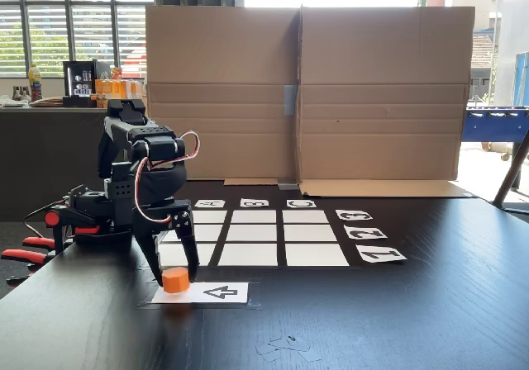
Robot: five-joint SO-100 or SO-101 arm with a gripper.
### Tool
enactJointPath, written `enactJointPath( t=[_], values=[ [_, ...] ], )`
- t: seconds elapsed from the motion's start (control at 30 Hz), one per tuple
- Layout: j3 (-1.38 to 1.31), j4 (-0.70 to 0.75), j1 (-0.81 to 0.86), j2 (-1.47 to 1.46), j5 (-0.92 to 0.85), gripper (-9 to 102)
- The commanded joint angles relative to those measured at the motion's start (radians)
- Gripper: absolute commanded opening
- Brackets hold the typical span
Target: Pick up the round, orange token and place it in the grid on square A1.
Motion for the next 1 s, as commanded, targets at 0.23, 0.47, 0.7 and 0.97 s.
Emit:
enactJointPath(
  t=[0.23, 0.47, 0.7, 0.97],
  values=[
    [0.002, 0.087, -0.012, 0.322, 0.002, 6],
    [0.169, 0.094, -0.02, 0.629, 0.002, 6],
    [0.411, 0.101, -0.055, 0.982, 0.0, 6],
    [0.727, 0.11, -0.107, 1.221, -0.017, 7]
  ],
)
